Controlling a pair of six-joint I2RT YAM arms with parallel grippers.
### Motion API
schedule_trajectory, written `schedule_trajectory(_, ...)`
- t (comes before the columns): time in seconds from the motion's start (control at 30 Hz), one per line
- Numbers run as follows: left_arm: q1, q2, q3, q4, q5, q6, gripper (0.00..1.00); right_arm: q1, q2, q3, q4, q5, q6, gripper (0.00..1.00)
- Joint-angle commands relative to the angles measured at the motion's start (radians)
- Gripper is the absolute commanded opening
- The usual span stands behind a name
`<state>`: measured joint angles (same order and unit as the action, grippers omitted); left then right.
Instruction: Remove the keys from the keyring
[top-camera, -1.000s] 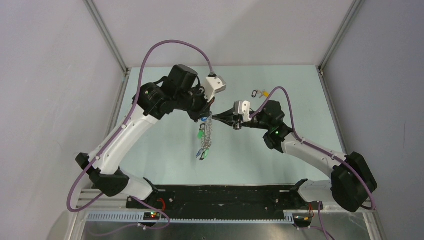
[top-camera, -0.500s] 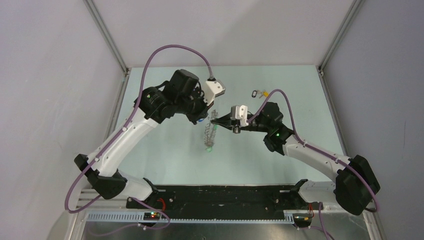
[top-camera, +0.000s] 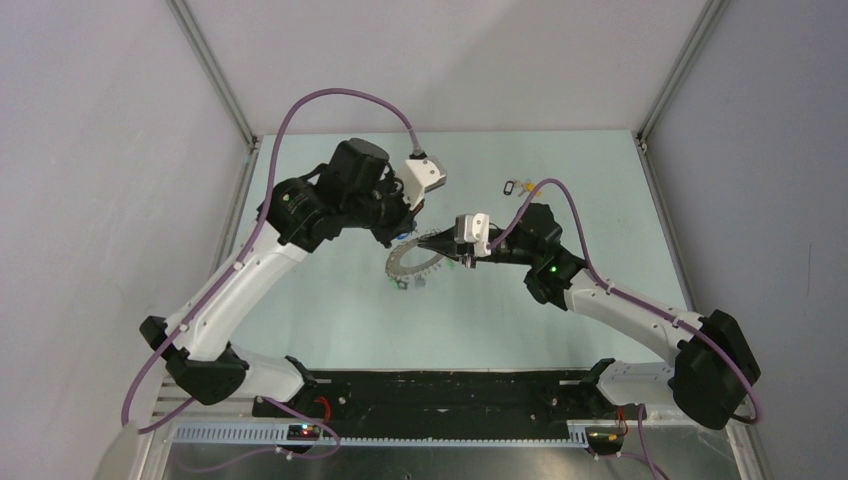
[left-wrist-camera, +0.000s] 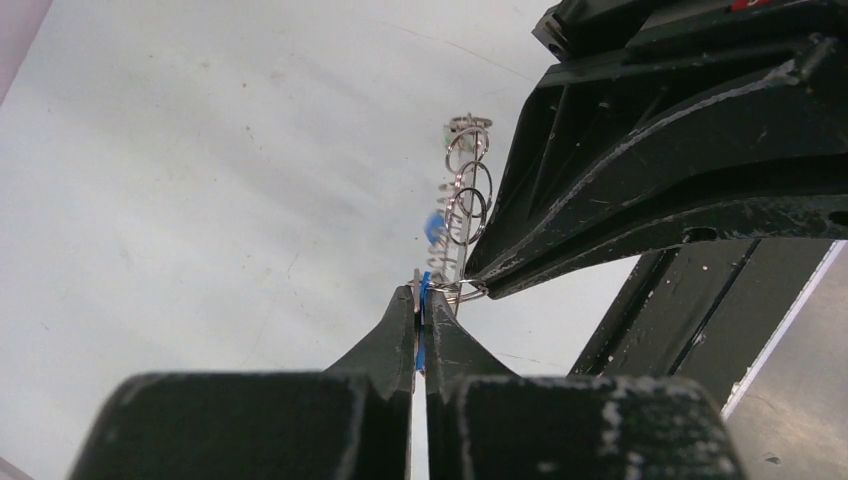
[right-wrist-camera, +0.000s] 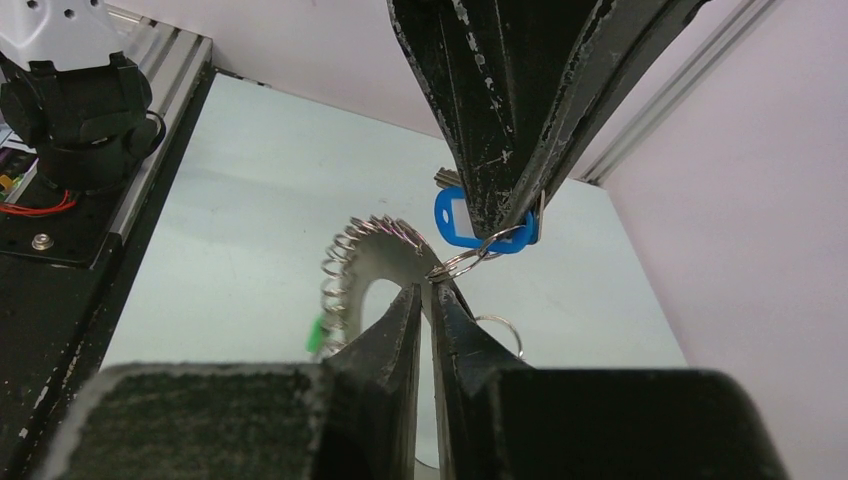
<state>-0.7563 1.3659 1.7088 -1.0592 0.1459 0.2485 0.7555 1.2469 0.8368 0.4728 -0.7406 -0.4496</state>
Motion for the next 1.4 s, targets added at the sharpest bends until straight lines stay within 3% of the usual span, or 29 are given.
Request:
schedule_trajectory(0.0,-0.012,-0.038,0.003,0.098,0.023,0.018,0.0,0.003,0.002,0.039,0.049,-0.007,0.018,0.12)
schedule_trajectory(1.37,-0.052,-0.061,-0.027,0.113,0.006,-0.004,0.0,-0.042,0.014,0.038,0.277,0.013,0.227,0.11)
